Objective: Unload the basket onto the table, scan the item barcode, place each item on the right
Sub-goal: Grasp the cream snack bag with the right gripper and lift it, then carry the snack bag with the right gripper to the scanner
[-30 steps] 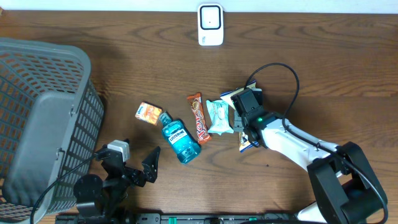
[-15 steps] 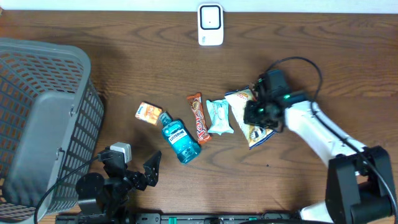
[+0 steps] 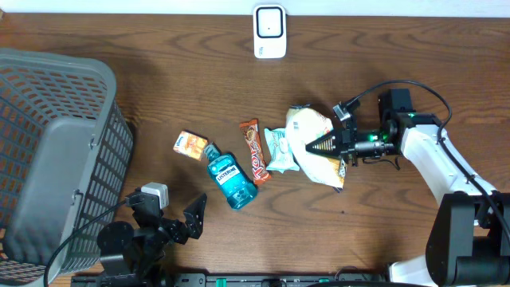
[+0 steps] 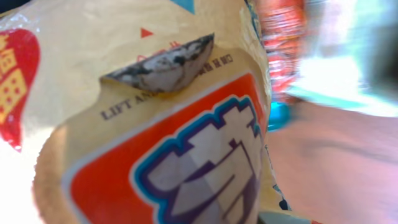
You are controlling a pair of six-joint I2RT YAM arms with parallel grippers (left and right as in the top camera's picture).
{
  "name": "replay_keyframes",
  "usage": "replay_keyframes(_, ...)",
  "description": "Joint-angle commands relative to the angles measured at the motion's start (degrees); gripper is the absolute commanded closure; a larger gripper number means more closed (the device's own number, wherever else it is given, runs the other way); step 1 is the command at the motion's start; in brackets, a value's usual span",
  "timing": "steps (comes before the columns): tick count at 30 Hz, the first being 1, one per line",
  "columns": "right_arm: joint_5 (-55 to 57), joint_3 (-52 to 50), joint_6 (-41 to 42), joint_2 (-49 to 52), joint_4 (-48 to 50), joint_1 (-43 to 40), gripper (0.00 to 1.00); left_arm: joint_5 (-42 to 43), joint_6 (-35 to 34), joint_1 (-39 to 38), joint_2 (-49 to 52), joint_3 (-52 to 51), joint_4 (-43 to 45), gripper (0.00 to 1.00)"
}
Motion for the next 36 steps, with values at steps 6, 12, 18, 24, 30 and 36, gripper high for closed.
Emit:
replay_keyframes(6, -14.6, 1.2, 3.5, -1.5, 1.8, -0.1, 0.99, 0.5, 0.7, 0.3, -0.1, 0.3, 0.0, 0.01)
replay_keyframes(12, -14.7, 1.2, -7.7, -1.5, 1.6, -0.1, 0.99, 0.5, 0.7, 0.3, -0.1, 0.3, 0.0, 0.01)
replay_keyframes(18, -14.7, 1.2, -9.9, -1.5, 1.5, 0.3, 0.99, 0.5, 0.7, 0.3, -0.1, 0.3, 0.0, 0.01)
replay_keyframes(24, -14.7, 1.2, -18.1, -1.5, -0.2, 2.3, 0.99, 0.5, 0.7, 0.3, -0.1, 0.3, 0.0, 0.01)
replay_keyframes(30, -13.8, 1.2, -24.7, -1.5, -1.4, 2.5, 0.99, 0.5, 0.7, 0.3, -0.1, 0.3, 0.0, 0.01)
replay_keyframes(36, -5.6, 1.2, -25.4, -1.5, -1.0, 2.5, 0.99, 0.5, 0.7, 0.3, -0.1, 0.3, 0.0, 0.01)
